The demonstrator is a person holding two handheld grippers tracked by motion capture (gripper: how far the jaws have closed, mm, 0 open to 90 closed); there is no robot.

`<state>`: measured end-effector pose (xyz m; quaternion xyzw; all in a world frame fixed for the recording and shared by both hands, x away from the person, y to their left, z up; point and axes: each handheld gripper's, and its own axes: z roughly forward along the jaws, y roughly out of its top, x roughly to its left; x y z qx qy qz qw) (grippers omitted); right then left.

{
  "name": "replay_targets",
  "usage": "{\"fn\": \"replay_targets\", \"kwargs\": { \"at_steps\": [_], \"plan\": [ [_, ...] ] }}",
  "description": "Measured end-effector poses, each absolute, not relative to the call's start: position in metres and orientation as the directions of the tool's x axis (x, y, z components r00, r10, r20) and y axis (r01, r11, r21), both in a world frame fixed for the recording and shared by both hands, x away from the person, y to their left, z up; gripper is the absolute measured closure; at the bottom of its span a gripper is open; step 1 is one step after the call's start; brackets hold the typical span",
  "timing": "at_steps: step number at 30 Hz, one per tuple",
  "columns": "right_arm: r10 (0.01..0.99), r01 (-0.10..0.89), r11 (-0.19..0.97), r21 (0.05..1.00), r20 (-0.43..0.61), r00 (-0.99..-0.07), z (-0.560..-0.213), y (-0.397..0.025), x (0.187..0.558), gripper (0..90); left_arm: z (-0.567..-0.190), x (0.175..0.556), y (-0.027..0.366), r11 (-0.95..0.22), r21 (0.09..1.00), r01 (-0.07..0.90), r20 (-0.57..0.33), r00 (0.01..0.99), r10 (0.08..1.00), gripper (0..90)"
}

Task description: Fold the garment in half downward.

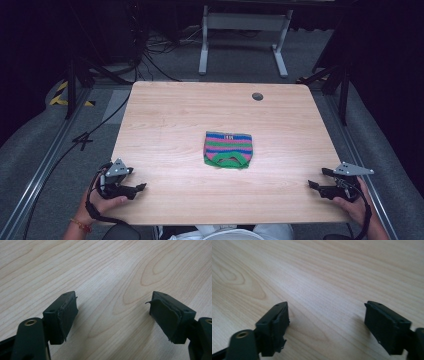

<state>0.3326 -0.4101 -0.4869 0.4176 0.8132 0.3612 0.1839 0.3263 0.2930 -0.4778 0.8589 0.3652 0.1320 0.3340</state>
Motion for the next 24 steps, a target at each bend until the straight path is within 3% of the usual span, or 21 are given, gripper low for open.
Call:
{"fn": "replay_targets", "kwargs": {
  "at_steps": [4,24],
  "plan": [
    [0.812,0.552,0.387,0.739,0.011,-0.584,-0.4868,-0.4107,0.3333,18.2,-0.482,0.3275,0.295,-0.493,0.691,0.529,-0.008,0.687,0.726,15.8],
    [0.825,0.56,0.376,0.738,0.007,-0.565,-0.4871,-0.4096,0.3342,16.9,-0.4819,0.3307,0.2932,-0.495,0.69,0.529,0.014,0.673,0.739,14.2]
  ]
}}
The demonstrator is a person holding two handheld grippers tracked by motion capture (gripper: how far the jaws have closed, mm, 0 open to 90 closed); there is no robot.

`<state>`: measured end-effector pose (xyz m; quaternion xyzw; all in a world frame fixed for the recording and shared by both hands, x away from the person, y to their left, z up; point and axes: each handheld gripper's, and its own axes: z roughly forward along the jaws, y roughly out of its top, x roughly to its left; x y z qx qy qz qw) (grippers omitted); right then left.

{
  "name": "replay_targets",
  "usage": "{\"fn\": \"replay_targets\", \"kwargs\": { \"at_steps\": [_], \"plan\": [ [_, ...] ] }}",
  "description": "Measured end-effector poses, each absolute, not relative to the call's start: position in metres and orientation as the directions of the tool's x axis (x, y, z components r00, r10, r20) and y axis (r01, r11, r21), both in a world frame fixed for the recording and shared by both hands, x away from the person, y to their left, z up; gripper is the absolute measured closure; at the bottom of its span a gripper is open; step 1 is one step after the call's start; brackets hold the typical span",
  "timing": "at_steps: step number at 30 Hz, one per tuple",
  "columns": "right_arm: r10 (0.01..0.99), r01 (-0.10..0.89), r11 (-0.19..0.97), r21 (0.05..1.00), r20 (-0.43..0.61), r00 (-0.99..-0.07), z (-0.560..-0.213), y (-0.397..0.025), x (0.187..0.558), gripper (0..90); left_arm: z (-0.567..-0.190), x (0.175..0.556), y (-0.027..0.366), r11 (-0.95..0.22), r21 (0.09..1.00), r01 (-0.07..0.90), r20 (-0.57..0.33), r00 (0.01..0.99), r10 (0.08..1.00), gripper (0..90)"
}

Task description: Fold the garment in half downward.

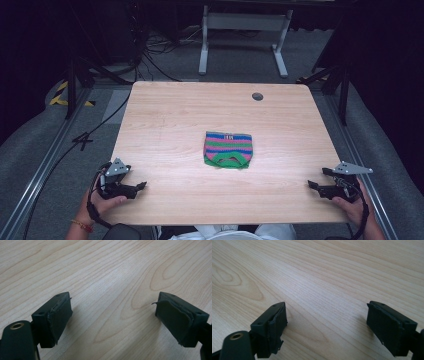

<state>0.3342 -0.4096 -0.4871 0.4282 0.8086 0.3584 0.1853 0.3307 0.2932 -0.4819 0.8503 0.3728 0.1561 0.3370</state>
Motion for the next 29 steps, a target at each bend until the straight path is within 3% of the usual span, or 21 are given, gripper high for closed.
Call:
{"fn": "replay_targets", "kwargs": {
  "at_steps": [7,29],
  "plan": [
    [0.827,0.561,0.374,0.739,0.008,-0.563,-0.4871,-0.4096,0.3346,16.9,-0.4817,0.3305,0.2915,-0.478,0.68,0.556,-0.014,0.661,0.75,14.2],
    [0.83,0.565,0.371,0.737,0.01,-0.558,-0.4871,-0.4098,0.3347,16.9,-0.4819,0.3337,0.2905,-0.489,0.688,0.537,0.016,0.662,0.749,13.7]
  ]
}}
